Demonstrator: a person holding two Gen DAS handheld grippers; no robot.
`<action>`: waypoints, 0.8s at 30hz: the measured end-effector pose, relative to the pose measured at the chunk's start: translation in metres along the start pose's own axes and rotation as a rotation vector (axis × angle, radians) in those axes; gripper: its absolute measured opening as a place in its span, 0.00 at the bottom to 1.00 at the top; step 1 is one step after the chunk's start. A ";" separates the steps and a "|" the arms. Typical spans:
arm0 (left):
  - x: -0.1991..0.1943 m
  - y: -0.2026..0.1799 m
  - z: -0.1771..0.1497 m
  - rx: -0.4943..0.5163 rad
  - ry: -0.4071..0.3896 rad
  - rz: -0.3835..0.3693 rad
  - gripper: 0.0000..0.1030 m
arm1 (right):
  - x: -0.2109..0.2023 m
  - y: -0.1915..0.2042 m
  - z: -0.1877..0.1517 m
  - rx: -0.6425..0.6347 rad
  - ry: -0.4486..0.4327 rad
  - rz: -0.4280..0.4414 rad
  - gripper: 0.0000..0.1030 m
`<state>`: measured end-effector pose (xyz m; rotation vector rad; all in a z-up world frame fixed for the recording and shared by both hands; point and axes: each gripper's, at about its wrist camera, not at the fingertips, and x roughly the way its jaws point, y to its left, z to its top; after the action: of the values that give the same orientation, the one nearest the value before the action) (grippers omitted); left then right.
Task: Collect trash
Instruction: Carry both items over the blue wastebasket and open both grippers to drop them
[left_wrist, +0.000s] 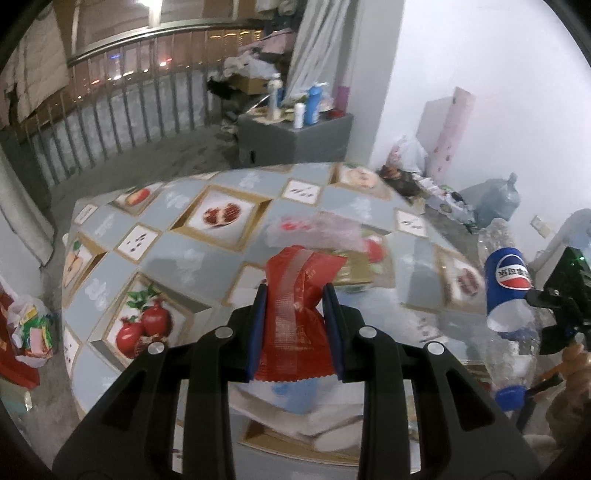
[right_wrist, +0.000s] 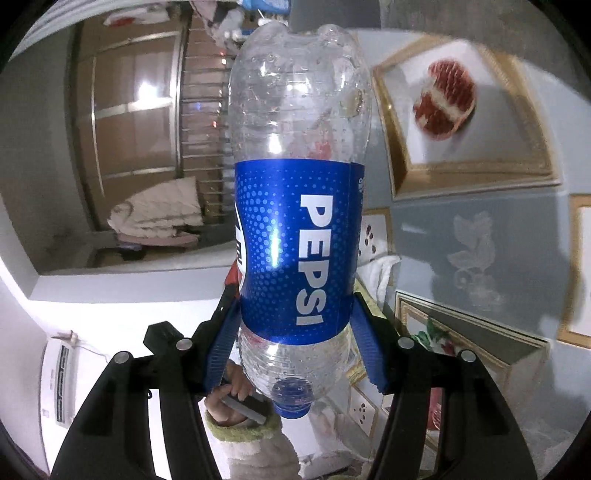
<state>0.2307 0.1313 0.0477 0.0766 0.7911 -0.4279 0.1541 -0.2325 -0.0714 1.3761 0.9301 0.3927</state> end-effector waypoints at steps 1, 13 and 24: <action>-0.002 -0.007 0.001 0.009 -0.004 -0.008 0.26 | -0.009 -0.001 0.001 0.000 -0.015 0.010 0.57; 0.003 -0.165 0.039 0.191 -0.015 -0.241 0.26 | -0.140 -0.048 0.003 0.054 -0.284 0.106 0.57; 0.096 -0.371 0.051 0.317 0.219 -0.519 0.27 | -0.262 -0.178 -0.004 0.335 -0.576 0.090 0.57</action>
<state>0.1763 -0.2518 0.0502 0.2186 0.9531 -1.0495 -0.0549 -0.4560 -0.1524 1.7145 0.4659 -0.1069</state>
